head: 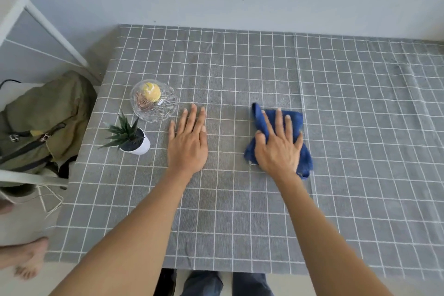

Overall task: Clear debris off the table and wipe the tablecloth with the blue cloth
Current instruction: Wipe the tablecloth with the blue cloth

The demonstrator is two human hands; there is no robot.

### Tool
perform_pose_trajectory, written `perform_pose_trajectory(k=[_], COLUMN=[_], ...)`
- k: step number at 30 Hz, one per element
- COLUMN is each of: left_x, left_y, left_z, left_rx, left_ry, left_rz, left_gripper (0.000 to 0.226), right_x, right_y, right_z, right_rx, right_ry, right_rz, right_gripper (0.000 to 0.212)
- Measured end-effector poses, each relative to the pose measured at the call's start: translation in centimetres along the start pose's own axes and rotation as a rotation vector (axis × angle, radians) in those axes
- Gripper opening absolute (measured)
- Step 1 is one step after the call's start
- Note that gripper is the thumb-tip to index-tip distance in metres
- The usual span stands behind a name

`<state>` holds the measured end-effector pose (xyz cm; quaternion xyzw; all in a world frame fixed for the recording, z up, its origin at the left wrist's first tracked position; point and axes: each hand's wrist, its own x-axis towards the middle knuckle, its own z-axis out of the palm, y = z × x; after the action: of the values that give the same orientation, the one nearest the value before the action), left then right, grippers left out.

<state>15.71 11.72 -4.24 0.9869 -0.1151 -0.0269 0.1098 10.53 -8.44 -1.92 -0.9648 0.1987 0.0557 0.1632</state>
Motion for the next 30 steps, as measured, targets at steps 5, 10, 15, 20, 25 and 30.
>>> perform_pose_trajectory(k=[5, 10, 15, 20, 25, 30], left_x=[-0.1, -0.1, 0.0, 0.0, 0.0, 0.0], left_y=[0.0, 0.0, -0.1, -0.1, 0.1, -0.2], left_z=[0.1, 0.0, 0.0, 0.1, 0.1, 0.1], left_rx=[0.003, 0.003, 0.038, 0.044, 0.017, 0.006], left_ry=[0.026, 0.017, 0.014, 0.002, 0.032, 0.021], left_rz=[-0.004, -0.003, 0.010, 0.009, 0.015, 0.021], left_gripper=[0.054, 0.053, 0.056, 0.058, 0.057, 0.055], right_x=[-0.5, -1.4, 0.4, 0.2, -1.8, -0.9], right_y=[-2.3, -3.5, 2.8, 1.1, -3.6, 0.3], right_z=[0.3, 1.1, -1.0, -0.9, 1.2, -0.1], right_rx=[-0.009, -0.032, -0.048, -0.019, -0.012, -0.020], right_ry=[-0.019, -0.048, 0.003, 0.013, -0.026, -0.019], right_rz=[0.020, -0.162, 0.025, 0.104, -0.168, -0.140], right_gripper=[0.060, 0.058, 0.059, 0.061, 0.061, 0.059])
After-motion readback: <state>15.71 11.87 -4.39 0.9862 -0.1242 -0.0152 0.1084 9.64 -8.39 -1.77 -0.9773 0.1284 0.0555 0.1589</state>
